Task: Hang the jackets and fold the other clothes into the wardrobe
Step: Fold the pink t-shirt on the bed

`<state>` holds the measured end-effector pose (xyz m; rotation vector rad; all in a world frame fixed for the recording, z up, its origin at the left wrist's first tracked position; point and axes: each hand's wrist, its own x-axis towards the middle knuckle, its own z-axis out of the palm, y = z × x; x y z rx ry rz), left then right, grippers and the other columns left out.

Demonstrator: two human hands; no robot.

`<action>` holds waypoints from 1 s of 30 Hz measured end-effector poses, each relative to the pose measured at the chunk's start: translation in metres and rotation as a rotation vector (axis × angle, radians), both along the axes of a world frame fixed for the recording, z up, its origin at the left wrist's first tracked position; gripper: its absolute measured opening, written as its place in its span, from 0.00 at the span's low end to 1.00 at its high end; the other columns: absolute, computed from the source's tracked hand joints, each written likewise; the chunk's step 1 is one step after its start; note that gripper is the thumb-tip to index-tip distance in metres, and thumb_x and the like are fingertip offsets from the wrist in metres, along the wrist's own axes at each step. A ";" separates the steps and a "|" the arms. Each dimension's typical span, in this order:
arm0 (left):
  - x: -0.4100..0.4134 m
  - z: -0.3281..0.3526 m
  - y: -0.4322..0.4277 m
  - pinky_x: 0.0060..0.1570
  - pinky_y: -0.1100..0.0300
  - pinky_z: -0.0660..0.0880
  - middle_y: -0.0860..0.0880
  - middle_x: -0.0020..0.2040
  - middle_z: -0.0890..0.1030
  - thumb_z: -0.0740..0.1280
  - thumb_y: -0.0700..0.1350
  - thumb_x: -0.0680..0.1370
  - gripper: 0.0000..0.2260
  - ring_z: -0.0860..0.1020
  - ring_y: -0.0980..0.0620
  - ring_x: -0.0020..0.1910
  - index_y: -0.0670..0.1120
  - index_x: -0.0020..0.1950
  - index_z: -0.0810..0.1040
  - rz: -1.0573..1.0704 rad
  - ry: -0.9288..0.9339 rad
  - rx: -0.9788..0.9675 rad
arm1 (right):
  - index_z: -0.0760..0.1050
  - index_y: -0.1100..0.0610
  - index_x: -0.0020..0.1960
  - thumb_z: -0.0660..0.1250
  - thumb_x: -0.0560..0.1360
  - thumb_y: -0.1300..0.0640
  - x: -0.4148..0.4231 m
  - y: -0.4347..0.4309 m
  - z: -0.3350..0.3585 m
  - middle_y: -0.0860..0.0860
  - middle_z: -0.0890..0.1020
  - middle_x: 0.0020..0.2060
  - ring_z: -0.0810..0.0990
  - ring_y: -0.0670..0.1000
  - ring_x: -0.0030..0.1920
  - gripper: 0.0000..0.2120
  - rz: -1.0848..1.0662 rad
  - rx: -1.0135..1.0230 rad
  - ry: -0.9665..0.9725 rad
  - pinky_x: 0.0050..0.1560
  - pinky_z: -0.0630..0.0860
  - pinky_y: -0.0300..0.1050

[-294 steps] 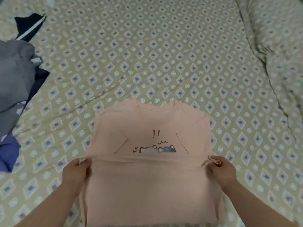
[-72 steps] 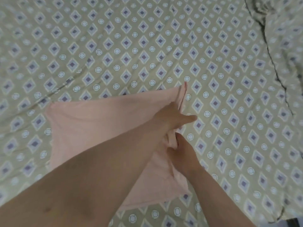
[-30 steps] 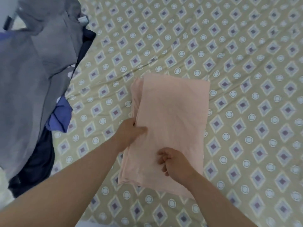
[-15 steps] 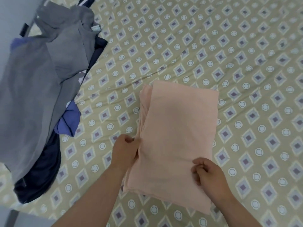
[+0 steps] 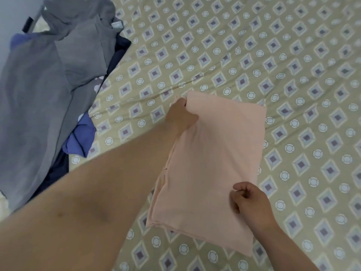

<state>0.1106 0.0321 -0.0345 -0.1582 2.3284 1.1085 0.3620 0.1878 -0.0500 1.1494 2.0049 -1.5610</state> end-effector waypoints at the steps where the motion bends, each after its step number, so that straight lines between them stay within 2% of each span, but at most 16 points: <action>1: -0.008 0.004 0.001 0.38 0.62 0.68 0.51 0.52 0.74 0.71 0.45 0.73 0.23 0.74 0.50 0.50 0.43 0.66 0.70 -0.061 -0.020 -0.034 | 0.78 0.54 0.46 0.67 0.75 0.63 0.001 -0.001 -0.002 0.50 0.78 0.28 0.74 0.50 0.28 0.05 0.019 0.019 -0.001 0.37 0.72 0.45; 3: -0.024 0.009 0.001 0.40 0.59 0.73 0.48 0.56 0.75 0.71 0.46 0.74 0.23 0.75 0.50 0.48 0.42 0.66 0.69 -0.127 -0.098 -0.067 | 0.77 0.54 0.43 0.68 0.74 0.61 -0.001 -0.001 -0.005 0.50 0.79 0.28 0.75 0.48 0.27 0.03 0.038 0.044 -0.002 0.36 0.73 0.44; 5: -0.033 0.012 0.001 0.44 0.55 0.78 0.44 0.56 0.76 0.70 0.42 0.76 0.19 0.78 0.47 0.48 0.40 0.64 0.71 -0.130 -0.212 -0.021 | 0.77 0.56 0.40 0.68 0.73 0.61 -0.003 -0.001 -0.006 0.52 0.80 0.26 0.74 0.47 0.26 0.03 0.033 0.043 -0.008 0.35 0.73 0.45; 8: -0.036 0.010 -0.003 0.51 0.53 0.78 0.44 0.52 0.77 0.65 0.40 0.80 0.06 0.78 0.46 0.48 0.41 0.56 0.73 -0.051 -0.291 0.057 | 0.76 0.59 0.39 0.66 0.73 0.62 -0.006 -0.001 -0.004 0.54 0.79 0.26 0.73 0.50 0.26 0.04 -0.007 -0.003 -0.024 0.33 0.72 0.46; 10: -0.032 0.004 -0.014 0.47 0.53 0.76 0.43 0.50 0.78 0.61 0.40 0.80 0.09 0.77 0.45 0.47 0.39 0.58 0.74 -0.008 -0.214 0.028 | 0.75 0.60 0.38 0.65 0.73 0.62 -0.008 0.000 -0.002 0.55 0.78 0.26 0.73 0.51 0.26 0.05 -0.032 -0.039 -0.028 0.32 0.71 0.46; 12: -0.020 -0.001 -0.030 0.45 0.54 0.78 0.44 0.50 0.81 0.62 0.41 0.79 0.09 0.80 0.45 0.47 0.41 0.57 0.77 0.082 -0.177 0.054 | 0.75 0.60 0.38 0.65 0.73 0.63 -0.010 0.000 0.000 0.56 0.78 0.26 0.72 0.52 0.26 0.05 -0.039 -0.071 -0.029 0.31 0.71 0.45; 14: -0.001 -0.005 -0.044 0.43 0.56 0.79 0.47 0.48 0.83 0.65 0.45 0.79 0.07 0.80 0.48 0.45 0.45 0.54 0.79 0.122 -0.299 0.148 | 0.75 0.61 0.39 0.65 0.74 0.64 -0.010 0.001 0.002 0.56 0.77 0.26 0.72 0.52 0.27 0.05 -0.030 -0.090 -0.031 0.30 0.71 0.45; 17: 0.028 -0.002 -0.065 0.47 0.58 0.77 0.51 0.43 0.84 0.72 0.52 0.74 0.11 0.81 0.50 0.43 0.45 0.49 0.82 -0.062 -0.488 0.167 | 0.75 0.61 0.41 0.65 0.75 0.64 -0.007 0.004 0.004 0.56 0.77 0.26 0.71 0.52 0.27 0.04 0.004 -0.103 -0.022 0.30 0.70 0.45; 20: 0.059 -0.001 -0.075 0.56 0.55 0.79 0.47 0.50 0.85 0.75 0.51 0.74 0.12 0.82 0.49 0.50 0.44 0.51 0.83 -0.156 -0.525 0.078 | 0.76 0.61 0.42 0.64 0.75 0.66 -0.004 0.005 0.005 0.56 0.76 0.27 0.71 0.52 0.28 0.04 0.006 -0.119 -0.018 0.31 0.70 0.45; 23: 0.079 -0.005 -0.077 0.46 0.57 0.80 0.43 0.51 0.82 0.70 0.46 0.77 0.12 0.80 0.48 0.47 0.38 0.54 0.79 -0.155 -0.505 -0.018 | 0.76 0.61 0.42 0.63 0.76 0.66 -0.004 0.007 0.005 0.55 0.76 0.26 0.72 0.52 0.28 0.05 0.012 -0.129 -0.017 0.31 0.70 0.45; 26: 0.090 -0.005 -0.093 0.35 0.62 0.78 0.47 0.45 0.82 0.66 0.45 0.80 0.06 0.81 0.51 0.40 0.43 0.52 0.79 -0.029 -0.494 -0.006 | 0.77 0.60 0.41 0.63 0.76 0.65 -0.001 0.006 0.007 0.55 0.77 0.26 0.72 0.52 0.28 0.07 0.026 -0.122 -0.011 0.30 0.70 0.46; 28: 0.102 -0.007 -0.106 0.37 0.60 0.80 0.46 0.44 0.83 0.66 0.44 0.80 0.06 0.82 0.50 0.40 0.44 0.53 0.80 0.112 -0.476 0.030 | 0.78 0.55 0.38 0.63 0.75 0.62 0.005 0.005 0.007 0.53 0.78 0.28 0.74 0.49 0.28 0.09 -0.001 -0.010 0.013 0.32 0.71 0.43; 30: 0.122 -0.009 -0.115 0.42 0.55 0.82 0.47 0.44 0.85 0.68 0.45 0.80 0.06 0.84 0.49 0.41 0.45 0.53 0.81 0.169 -0.462 0.083 | 0.78 0.50 0.40 0.66 0.74 0.59 0.011 0.005 0.005 0.47 0.81 0.33 0.78 0.46 0.35 0.06 -0.071 0.168 0.024 0.39 0.73 0.41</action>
